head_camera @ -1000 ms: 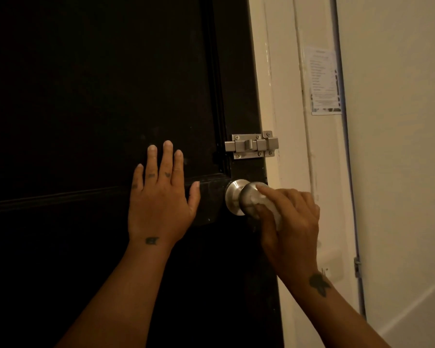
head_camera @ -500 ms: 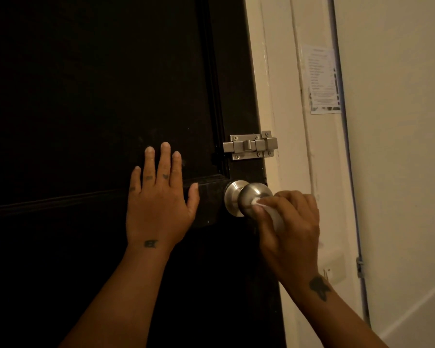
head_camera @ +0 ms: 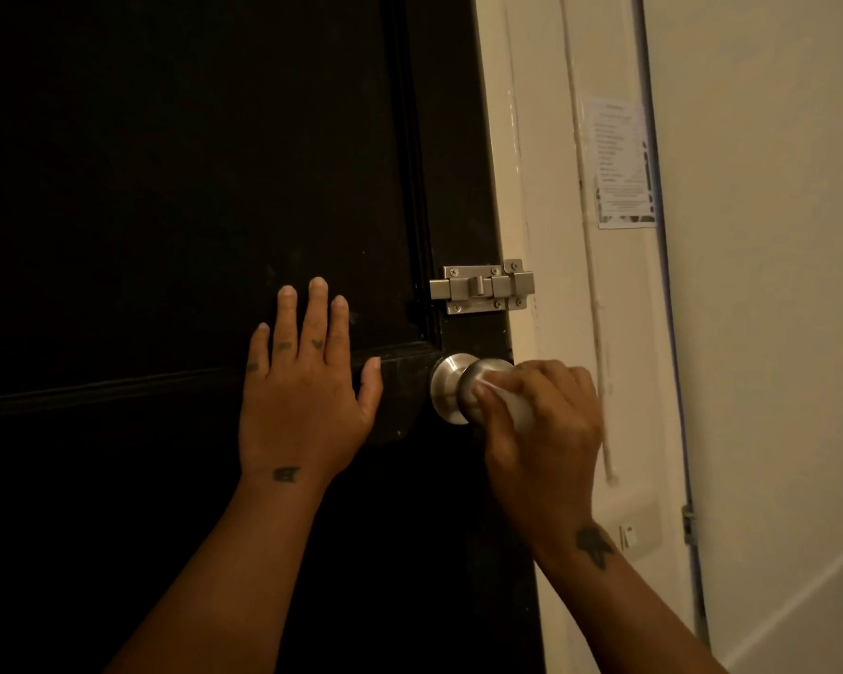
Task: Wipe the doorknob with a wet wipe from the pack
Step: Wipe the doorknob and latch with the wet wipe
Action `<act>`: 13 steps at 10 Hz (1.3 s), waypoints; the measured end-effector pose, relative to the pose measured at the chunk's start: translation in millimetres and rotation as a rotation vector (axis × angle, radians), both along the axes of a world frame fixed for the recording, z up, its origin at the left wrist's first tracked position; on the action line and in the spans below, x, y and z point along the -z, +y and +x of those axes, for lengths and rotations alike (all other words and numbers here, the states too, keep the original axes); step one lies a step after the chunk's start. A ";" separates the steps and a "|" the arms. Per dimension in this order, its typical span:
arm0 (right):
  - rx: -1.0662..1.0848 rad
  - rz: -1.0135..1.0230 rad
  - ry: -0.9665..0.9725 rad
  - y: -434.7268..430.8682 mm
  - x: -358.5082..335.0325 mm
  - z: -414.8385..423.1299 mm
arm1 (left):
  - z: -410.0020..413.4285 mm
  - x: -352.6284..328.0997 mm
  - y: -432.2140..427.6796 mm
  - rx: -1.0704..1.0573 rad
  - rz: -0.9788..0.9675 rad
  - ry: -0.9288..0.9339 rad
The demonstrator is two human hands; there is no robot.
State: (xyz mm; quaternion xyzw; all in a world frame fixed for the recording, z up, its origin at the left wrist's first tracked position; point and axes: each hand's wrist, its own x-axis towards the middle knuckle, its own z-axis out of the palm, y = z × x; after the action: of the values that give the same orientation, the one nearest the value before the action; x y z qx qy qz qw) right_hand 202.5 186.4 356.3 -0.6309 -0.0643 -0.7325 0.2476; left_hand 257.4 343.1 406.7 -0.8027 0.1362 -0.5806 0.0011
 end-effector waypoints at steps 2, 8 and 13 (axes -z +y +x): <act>-0.151 0.055 -0.109 -20.5 -8.1 -6.7 | -0.6 0.4 -1.5 0.008 0.000 -0.002; -0.102 -0.280 -0.081 -37.7 -10.7 2.6 | 0.1 -0.3 -1.7 0.009 -0.001 -0.009; 0.145 -0.918 0.072 -63.6 42.8 14.6 | -0.5 0.8 -1.5 -0.001 -0.002 0.019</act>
State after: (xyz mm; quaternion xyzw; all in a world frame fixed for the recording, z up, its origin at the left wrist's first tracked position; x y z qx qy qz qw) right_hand 217.1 122.8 313.5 -0.7031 -0.3289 -0.6213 -0.1070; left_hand 256.8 341.6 405.8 -0.8083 0.1351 -0.5731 -0.0005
